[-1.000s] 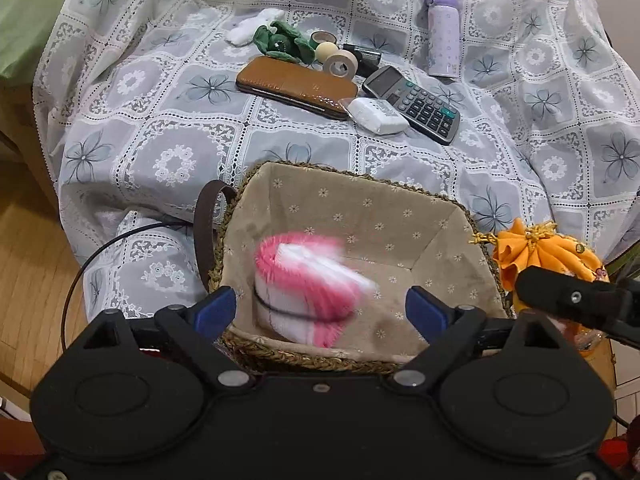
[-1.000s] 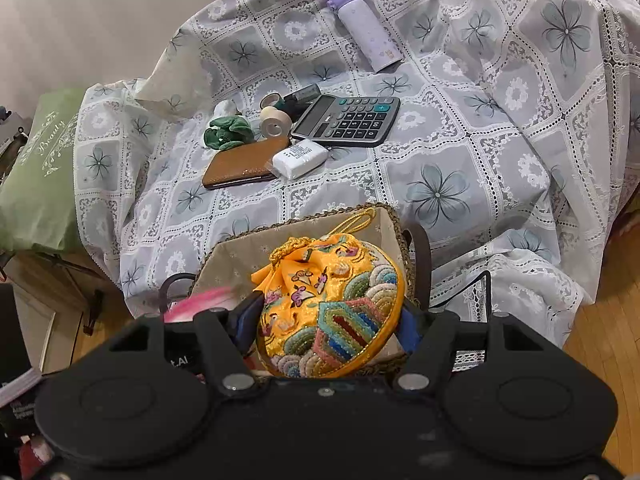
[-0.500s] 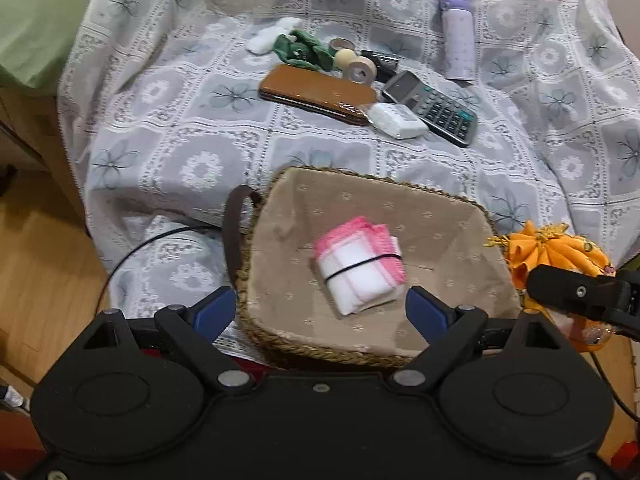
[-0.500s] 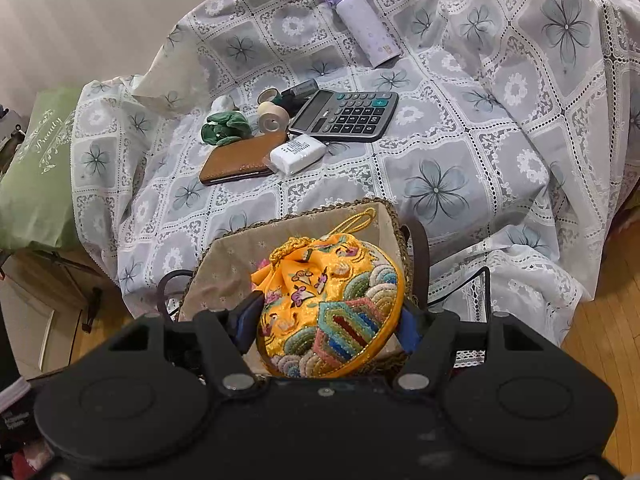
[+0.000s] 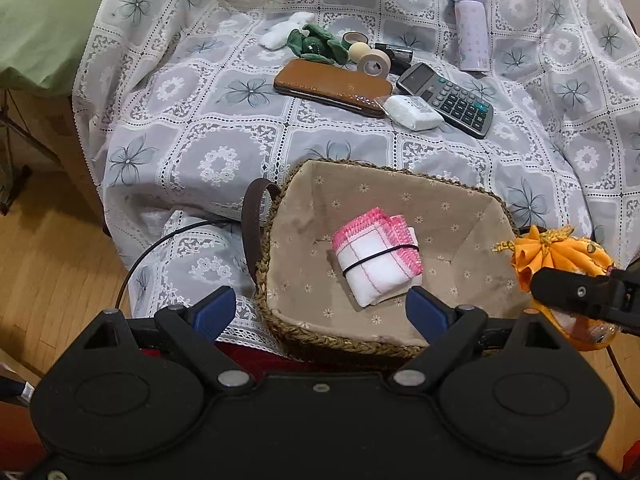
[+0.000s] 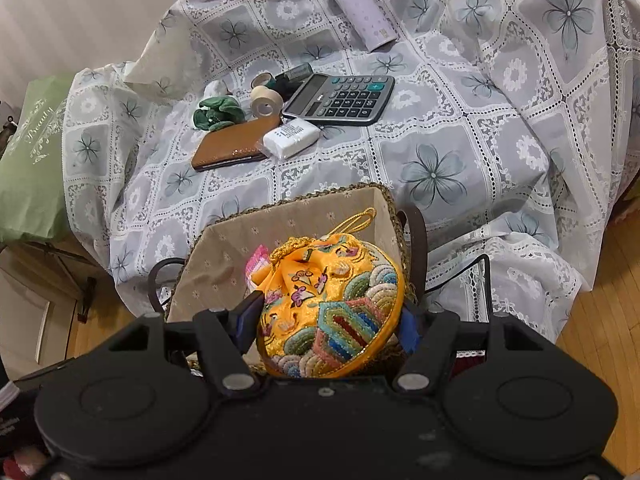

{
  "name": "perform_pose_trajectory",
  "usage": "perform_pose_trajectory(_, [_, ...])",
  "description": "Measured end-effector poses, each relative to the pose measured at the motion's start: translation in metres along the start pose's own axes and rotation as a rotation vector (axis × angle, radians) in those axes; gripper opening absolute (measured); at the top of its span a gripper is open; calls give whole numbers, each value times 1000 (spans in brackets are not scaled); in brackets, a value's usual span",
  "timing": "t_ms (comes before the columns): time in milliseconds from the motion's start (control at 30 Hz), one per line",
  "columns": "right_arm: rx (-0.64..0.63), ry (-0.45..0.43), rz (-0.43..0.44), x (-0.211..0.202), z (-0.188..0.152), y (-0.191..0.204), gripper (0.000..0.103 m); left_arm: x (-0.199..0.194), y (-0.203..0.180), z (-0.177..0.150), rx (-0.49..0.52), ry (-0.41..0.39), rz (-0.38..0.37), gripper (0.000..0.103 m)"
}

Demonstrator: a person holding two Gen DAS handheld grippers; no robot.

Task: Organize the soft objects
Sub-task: 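Lower the yellow pouch into the basket beside the towel and open the right tool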

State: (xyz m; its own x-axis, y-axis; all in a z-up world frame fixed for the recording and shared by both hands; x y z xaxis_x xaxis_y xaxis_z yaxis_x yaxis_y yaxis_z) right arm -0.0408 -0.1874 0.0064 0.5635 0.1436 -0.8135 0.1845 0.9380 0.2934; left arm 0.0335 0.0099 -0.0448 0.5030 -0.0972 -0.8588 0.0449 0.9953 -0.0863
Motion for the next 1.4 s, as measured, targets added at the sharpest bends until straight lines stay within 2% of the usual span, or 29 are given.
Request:
perform_pose_trajectory(267, [7,24,-4,4,0,-1,66,0,0,-1,2,4,1,89])
perform_pose_trajectory(1400, [4,20,1,3,0,-2,67,2,-2,-3,7,14,-3,89])
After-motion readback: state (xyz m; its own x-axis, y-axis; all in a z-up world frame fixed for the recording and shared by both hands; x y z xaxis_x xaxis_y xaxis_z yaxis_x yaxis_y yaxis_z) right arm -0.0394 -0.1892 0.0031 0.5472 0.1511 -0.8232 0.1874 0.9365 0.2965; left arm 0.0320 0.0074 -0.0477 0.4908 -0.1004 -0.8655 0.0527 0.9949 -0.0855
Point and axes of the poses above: each gripper's, at about its wrist camera, not at the fingertips, and x roughly the way its jaws point, y to its left, z to its top, the point moved 4 cm from there along x, roughly the way its jaws point, and after that the axes turned 4 degrees about y, right-handed, at the moved point
